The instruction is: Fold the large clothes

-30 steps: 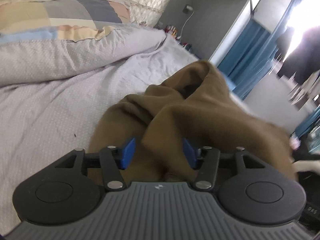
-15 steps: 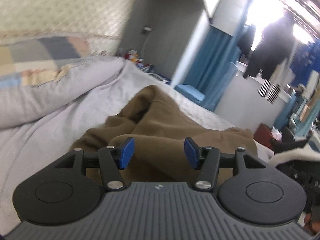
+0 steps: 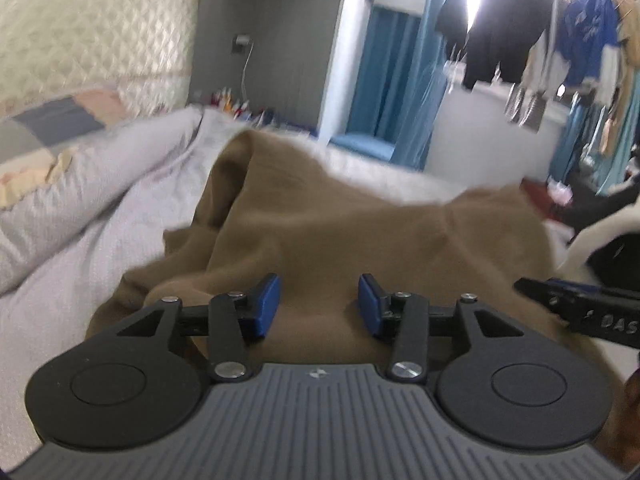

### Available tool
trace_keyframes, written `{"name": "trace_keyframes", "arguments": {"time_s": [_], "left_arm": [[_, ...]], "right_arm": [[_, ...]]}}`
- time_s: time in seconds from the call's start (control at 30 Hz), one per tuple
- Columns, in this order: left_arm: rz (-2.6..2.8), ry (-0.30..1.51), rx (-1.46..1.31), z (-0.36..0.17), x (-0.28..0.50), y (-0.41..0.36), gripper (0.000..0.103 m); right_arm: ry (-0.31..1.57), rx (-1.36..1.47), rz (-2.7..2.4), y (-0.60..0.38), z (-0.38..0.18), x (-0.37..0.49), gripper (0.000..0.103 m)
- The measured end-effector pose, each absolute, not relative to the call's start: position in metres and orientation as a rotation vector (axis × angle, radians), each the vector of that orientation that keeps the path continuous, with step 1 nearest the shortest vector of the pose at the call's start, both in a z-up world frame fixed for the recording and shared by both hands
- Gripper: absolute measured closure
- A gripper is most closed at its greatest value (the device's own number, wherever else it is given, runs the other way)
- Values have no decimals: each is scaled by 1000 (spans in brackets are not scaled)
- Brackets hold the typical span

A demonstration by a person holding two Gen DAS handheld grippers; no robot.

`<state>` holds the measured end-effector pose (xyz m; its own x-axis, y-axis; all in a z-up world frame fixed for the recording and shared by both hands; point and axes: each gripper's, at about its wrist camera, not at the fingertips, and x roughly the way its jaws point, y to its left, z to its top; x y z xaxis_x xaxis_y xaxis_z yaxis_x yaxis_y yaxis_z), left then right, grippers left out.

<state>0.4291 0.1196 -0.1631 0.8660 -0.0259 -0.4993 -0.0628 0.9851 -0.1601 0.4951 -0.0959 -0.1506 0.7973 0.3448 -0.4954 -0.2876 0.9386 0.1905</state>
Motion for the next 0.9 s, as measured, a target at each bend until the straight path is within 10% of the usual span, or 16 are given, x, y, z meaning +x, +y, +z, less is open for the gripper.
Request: {"name": "trace_keyframes", "arguments": {"time_s": [0.9], "left_arm": [[26, 640, -85, -218, 492, 130, 54]], "right_arm": [[666, 66, 269, -71, -203, 549, 49]]}}
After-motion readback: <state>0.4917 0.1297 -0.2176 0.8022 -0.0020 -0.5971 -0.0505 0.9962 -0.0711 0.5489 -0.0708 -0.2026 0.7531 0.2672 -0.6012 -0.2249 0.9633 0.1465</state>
